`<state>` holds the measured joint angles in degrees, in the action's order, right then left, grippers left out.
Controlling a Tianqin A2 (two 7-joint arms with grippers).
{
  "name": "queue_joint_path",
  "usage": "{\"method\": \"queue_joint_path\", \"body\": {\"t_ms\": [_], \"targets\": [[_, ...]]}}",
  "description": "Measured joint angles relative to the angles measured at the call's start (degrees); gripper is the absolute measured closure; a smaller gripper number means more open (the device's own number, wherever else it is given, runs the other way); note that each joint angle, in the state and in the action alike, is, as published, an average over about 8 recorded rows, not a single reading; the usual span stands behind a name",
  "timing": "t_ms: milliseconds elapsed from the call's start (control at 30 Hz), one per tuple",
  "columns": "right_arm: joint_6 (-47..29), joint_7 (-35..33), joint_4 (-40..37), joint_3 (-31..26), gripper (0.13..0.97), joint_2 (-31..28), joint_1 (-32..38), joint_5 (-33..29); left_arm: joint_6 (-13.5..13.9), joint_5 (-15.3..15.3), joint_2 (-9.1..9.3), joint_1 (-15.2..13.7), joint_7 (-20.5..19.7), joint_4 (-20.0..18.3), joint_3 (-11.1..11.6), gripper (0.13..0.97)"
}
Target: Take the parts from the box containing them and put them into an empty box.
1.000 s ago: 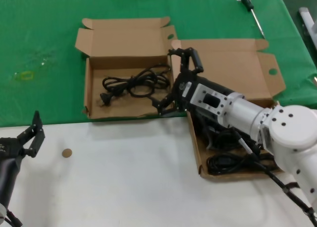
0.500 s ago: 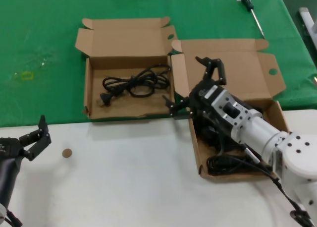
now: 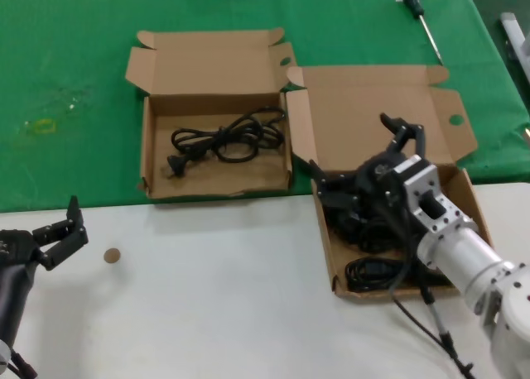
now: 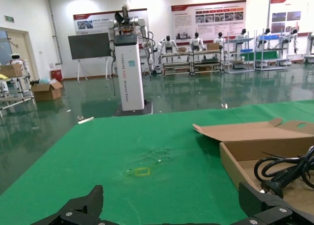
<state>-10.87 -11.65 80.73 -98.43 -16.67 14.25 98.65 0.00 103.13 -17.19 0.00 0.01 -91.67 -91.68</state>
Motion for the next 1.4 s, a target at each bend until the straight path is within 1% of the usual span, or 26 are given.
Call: {"method": "queue_joint_path", "body": {"t_ms": [133,633,1400], "targets": [[2.08,2.22,2.11,1.30,0.129,-0.10,-2.74,0.86,0.00,0.00,0.00,0.00,0.00,0.00,0.00,0.141],[9.12,9.78,9.18,5.67,0.129,-0.43,-11.98,3.76,0.00,0.01,0.00,0.00,0.00,0.00,0.00,0.132],[9.56,10.25,9.62,5.94,0.129,-0.45,-12.53,3.94,0.00,0.01,0.00,0.00,-0.01,0.00,0.00,0.132]]}}
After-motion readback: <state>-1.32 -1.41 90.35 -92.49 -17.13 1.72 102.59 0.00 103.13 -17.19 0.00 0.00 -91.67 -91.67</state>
